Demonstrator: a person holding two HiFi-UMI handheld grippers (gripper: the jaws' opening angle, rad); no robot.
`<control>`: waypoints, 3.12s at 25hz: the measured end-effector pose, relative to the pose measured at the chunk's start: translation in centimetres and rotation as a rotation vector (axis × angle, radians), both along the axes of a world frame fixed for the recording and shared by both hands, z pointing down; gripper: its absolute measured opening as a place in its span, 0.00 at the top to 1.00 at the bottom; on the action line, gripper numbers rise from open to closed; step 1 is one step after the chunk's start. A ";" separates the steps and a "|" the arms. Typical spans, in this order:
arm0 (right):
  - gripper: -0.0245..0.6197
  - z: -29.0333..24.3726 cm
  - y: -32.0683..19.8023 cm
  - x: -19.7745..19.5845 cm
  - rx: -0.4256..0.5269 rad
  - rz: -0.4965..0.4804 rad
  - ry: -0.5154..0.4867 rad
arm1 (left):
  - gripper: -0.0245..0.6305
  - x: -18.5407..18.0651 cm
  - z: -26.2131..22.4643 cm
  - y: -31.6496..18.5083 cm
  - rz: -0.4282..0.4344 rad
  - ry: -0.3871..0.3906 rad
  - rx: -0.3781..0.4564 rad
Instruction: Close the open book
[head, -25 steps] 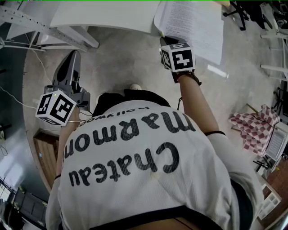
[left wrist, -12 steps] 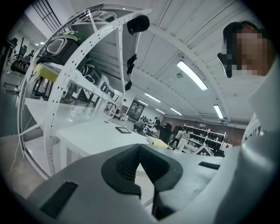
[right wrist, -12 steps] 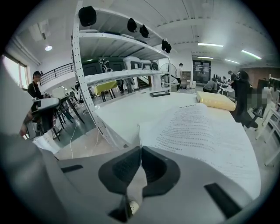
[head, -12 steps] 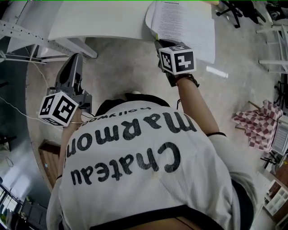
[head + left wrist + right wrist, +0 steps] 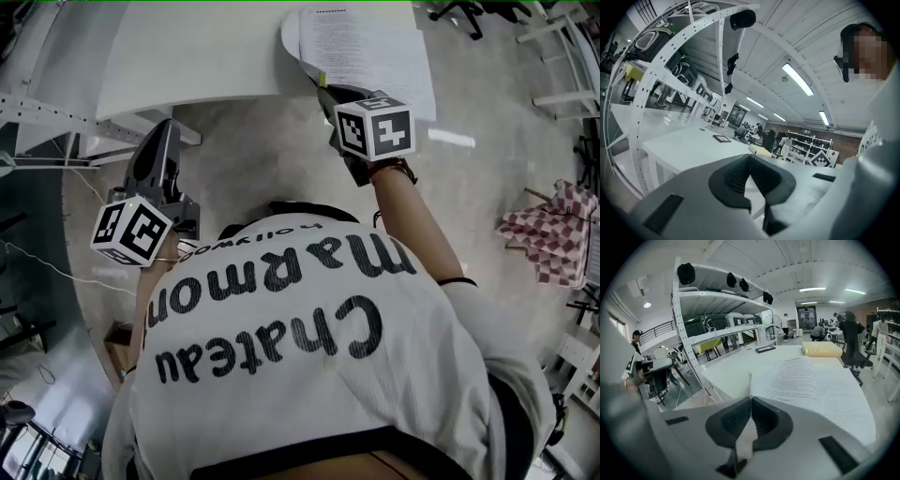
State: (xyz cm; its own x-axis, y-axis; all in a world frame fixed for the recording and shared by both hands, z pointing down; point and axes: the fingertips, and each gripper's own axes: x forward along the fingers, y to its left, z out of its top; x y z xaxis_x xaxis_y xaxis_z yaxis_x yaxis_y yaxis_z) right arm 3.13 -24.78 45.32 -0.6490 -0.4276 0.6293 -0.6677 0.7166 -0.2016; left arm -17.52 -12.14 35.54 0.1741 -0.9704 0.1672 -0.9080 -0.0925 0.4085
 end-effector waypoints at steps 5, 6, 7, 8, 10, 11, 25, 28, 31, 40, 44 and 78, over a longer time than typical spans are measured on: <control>0.91 -0.9 -0.2 0.7 0.015 0.045 -0.020 | 0.93 0.7 -0.3 -1.5 0.063 -0.004 0.002; 0.91 -1.1 -0.2 0.9 0.015 0.051 -0.023 | 0.93 0.9 -0.4 -1.7 0.072 -0.004 0.003; 0.91 -1.2 -0.1 1.1 0.015 0.057 -0.024 | 0.93 1.1 -0.5 -2.0 0.079 -0.002 0.004; 0.91 -1.3 -0.2 1.4 0.017 0.062 -0.024 | 0.93 1.3 -0.6 -2.3 0.087 0.000 0.006; 0.91 -1.7 -0.3 1.9 0.027 0.071 -0.024 | 0.93 1.8 -0.8 -2.8 0.106 0.000 0.012; 0.91 -2.0 -0.3 2.2 0.034 0.075 -0.024 | 0.93 2.1 -0.9 -3.1 0.115 -0.001 0.014; 0.91 -3.7 -0.6 5.6 0.088 0.137 -0.017 | 0.93 4.4 -1.5 -4.8 0.184 0.006 0.032; 0.91 -4.0 -0.7 6.3 0.101 0.153 -0.014 | 0.93 4.5 -1.6 -4.9 0.189 0.004 0.033; 0.91 -4.2 -0.6 7.0 0.107 0.164 -0.016 | 0.93 4.8 -1.8 -4.8 0.191 0.001 0.037; 0.91 -4.3 -0.8 8.7 0.129 0.212 -0.009 | 0.93 5.1 -1.6 -4.6 0.196 0.001 0.032; 0.91 -4.0 -0.7 9.4 0.121 0.228 -0.007 | 0.93 5.1 -1.8 -4.5 0.192 0.002 0.036; 0.90 -1.7 -1.9 14.6 0.120 0.319 0.057 | 0.93 5.9 -1.5 -3.3 0.166 -0.012 0.021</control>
State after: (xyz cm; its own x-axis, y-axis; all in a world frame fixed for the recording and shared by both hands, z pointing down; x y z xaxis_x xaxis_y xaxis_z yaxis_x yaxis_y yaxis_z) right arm 17.72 -26.70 43.62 -0.4358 -0.6765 0.5937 -0.8699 0.4860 -0.0848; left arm -11.63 -15.45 34.00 0.3307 -0.9316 0.1505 -0.8844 -0.2503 0.3939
